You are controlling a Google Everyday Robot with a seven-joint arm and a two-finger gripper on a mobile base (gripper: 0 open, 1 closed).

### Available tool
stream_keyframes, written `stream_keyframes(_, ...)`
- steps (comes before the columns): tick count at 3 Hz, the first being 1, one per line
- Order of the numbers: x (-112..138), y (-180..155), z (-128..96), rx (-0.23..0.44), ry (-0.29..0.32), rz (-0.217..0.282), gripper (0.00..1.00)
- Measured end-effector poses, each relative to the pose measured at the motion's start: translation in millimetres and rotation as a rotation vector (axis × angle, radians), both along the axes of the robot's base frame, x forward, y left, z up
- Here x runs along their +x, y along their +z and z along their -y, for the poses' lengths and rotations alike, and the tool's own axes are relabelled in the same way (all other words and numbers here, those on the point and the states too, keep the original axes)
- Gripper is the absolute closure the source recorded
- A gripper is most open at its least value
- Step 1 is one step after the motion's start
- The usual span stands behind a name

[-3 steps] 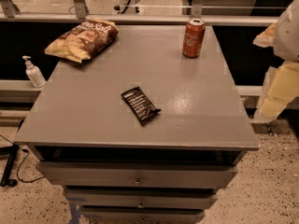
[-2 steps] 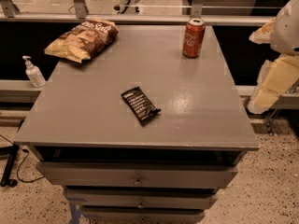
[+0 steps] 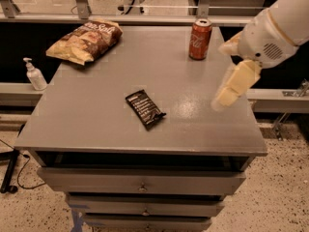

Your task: Move rxbar chocolate near coke can

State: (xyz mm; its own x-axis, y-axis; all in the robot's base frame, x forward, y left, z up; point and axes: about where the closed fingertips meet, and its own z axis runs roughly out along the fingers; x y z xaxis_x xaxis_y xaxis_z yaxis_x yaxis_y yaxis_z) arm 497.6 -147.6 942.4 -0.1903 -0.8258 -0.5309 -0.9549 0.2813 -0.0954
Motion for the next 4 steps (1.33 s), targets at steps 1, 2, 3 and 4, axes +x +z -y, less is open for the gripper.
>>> stream_keyframes(1,-4,-10,-45,0.116,0.036,-0.007,0.0)
stream_keyframes(2,-9,-31,-90,0.207,0.08,-0.011,0.0)
stream_keyframes(3,-7,-54,-118,0.277,0.1,-0.02,0.0)
stream_keyframes(4,4,-69,-135,0.34,0.111,-0.009,0.0)
